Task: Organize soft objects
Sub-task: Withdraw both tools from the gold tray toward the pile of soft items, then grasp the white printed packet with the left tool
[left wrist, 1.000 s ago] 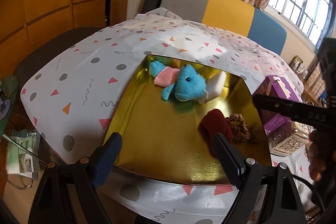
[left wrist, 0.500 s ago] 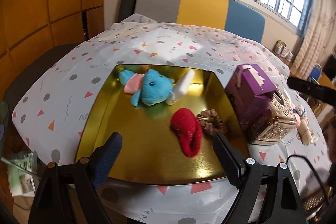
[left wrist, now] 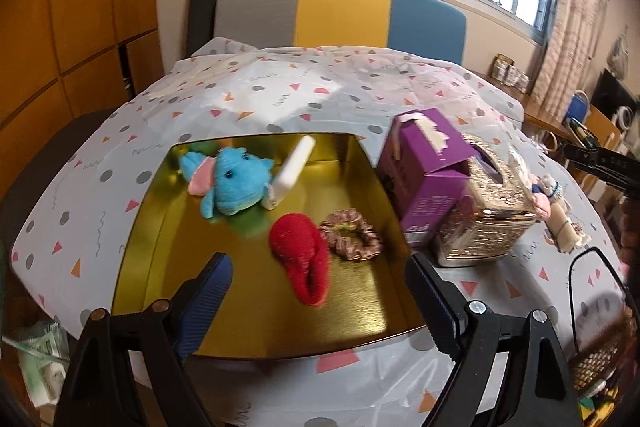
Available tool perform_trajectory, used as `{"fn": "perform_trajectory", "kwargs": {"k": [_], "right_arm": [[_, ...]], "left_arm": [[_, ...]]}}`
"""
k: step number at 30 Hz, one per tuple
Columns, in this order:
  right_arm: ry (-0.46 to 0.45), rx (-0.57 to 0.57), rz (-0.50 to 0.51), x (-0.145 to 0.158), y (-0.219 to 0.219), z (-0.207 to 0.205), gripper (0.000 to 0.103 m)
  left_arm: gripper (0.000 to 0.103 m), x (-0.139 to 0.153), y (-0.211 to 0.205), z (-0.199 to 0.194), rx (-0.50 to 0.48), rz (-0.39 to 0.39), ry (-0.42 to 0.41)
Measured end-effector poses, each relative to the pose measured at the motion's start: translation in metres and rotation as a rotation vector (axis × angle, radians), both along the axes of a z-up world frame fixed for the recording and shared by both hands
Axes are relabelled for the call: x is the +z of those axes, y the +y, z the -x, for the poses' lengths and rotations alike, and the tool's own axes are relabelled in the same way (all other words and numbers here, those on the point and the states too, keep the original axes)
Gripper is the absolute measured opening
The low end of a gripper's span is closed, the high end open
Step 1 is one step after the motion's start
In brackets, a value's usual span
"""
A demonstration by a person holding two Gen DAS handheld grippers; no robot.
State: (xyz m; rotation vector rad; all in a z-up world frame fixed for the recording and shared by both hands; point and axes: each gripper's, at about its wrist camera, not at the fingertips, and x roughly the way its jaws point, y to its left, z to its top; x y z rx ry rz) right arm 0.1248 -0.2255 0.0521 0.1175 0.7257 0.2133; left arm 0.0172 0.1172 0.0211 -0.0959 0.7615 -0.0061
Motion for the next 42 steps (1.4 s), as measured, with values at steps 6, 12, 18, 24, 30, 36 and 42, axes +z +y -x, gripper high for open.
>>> {"fn": "perform_trajectory", "kwargs": {"k": [6, 12, 18, 24, 30, 36, 42], "right_arm": [[0.01, -0.248, -0.004, -0.012, -0.073, -0.008, 0.045], [0.054, -0.529, -0.029, -0.047, -0.156, -0.008, 0.045], [0.085, -0.694, -0.189, -0.064, -0.204, 0.01, 0.045], [0.089, -0.659, -0.241, -0.064, -0.204, 0.011, 0.045], [0.094, -0.652, -0.306, -0.069, -0.209, 0.01, 0.045], [0.076, -0.646, -0.364, -0.068, -0.214, 0.015, 0.045], [0.079, -0.619, -0.404, -0.07, -0.215, 0.014, 0.046]], "left_arm": [[0.089, 0.022, -0.027, -0.006, -0.095, -0.003, -0.052], [0.089, 0.05, -0.064, -0.019, -0.211, -0.005, -0.106], [0.089, 0.066, -0.123, -0.042, -0.352, -0.013, -0.106], [0.089, 0.068, -0.191, -0.069, -0.462, -0.056, -0.068], [0.09, 0.057, -0.257, -0.105, -0.542, -0.107, -0.003], [0.09, 0.026, -0.311, -0.155, -0.544, -0.145, 0.086], [0.09, -0.007, -0.354, -0.203, -0.538, -0.184, 0.152]]}}
